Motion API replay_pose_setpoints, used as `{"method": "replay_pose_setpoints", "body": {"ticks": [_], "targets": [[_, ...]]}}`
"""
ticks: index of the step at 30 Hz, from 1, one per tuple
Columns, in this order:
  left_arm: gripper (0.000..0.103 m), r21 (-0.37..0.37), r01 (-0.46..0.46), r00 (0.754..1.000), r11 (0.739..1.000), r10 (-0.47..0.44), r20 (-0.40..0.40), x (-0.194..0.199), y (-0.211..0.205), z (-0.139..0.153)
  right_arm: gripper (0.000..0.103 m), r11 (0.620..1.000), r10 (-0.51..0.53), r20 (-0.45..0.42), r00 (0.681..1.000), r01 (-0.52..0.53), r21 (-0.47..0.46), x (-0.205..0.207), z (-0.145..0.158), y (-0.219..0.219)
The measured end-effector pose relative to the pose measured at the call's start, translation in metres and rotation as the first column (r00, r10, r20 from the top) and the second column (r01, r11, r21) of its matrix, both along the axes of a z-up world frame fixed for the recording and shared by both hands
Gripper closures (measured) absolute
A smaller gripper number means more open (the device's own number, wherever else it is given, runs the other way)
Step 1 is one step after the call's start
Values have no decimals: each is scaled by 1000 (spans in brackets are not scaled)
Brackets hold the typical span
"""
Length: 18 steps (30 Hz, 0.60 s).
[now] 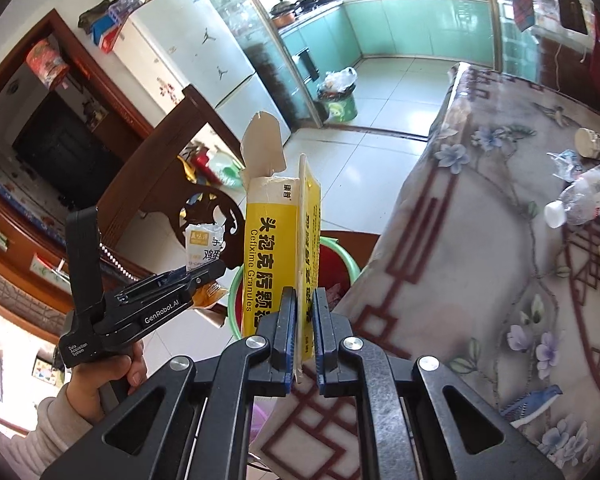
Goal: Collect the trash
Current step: 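Carry the wrapper and yellow box to the red bin and open both tools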
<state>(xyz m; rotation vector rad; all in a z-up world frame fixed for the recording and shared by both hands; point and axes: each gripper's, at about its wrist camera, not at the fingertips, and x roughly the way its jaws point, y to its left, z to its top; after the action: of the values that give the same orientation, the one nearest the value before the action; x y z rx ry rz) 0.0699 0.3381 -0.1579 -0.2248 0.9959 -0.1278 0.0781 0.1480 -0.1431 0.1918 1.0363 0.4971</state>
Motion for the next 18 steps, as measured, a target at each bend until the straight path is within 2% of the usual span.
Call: {"method": "replay_pose_setpoints", "body": {"ticks": [9, 18], "targets": [[86, 4, -35, 998, 999, 35, -42, 6, 14, -16, 97, 996, 57, -52, 997, -60, -60, 23, -30, 38], [86, 5, -46, 996, 999, 47, -77, 17, 23, -25, 97, 992, 78, -101, 992, -87, -88, 33, -50, 53]]}}
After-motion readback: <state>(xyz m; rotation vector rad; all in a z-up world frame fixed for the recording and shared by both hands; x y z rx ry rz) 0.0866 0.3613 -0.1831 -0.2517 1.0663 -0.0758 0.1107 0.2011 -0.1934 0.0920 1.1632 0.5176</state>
